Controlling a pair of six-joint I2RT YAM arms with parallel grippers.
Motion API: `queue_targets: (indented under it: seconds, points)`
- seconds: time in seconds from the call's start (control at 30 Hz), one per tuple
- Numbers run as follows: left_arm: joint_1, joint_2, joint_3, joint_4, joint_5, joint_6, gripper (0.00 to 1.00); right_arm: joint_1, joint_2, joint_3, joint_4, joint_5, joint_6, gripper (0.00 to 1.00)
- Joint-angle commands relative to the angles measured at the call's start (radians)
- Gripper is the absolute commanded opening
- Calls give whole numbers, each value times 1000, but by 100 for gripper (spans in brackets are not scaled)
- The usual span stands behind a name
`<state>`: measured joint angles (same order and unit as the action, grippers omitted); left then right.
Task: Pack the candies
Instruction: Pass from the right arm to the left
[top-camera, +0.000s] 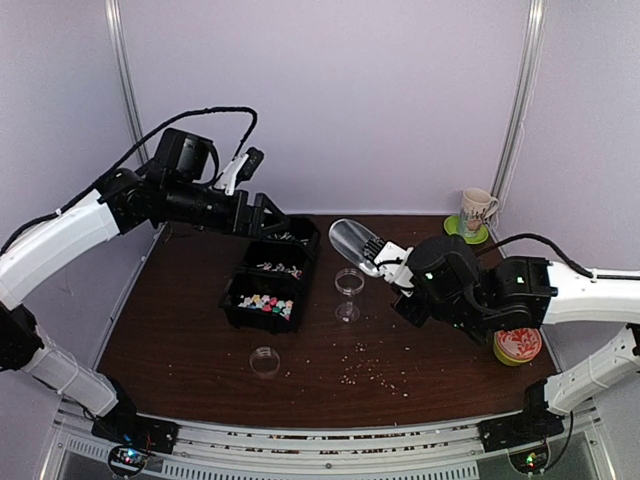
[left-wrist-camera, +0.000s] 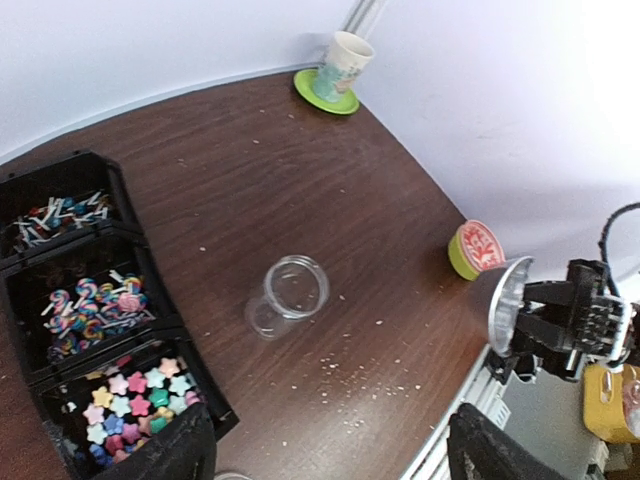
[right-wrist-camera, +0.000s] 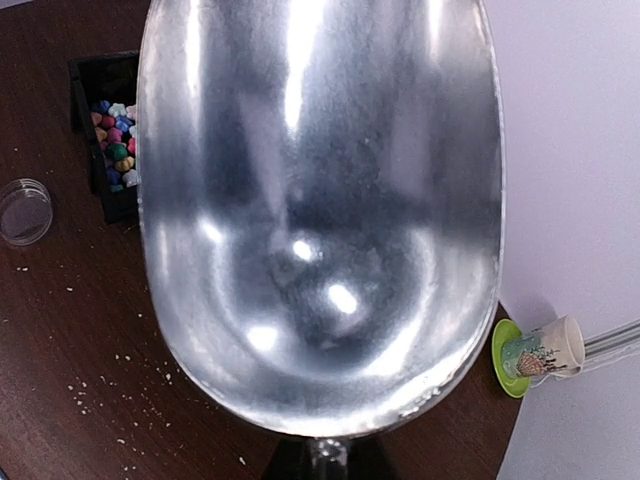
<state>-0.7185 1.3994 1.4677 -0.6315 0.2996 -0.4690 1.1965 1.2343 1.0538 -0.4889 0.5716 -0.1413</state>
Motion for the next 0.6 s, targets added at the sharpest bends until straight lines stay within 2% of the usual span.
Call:
queue_targets:
  seconds: [0.0, 0.3, 0.57]
  points:
    - [-60, 52, 57, 50, 101, -28, 82, 24, 20, -5, 50, 76, -16, 0]
    - [-119, 120, 76, 104, 219, -48, 77, 76, 49, -25, 107, 126, -79, 0]
    - [-132, 148, 79, 113, 264, -45, 57, 108, 46, -53, 169, 130, -119, 0]
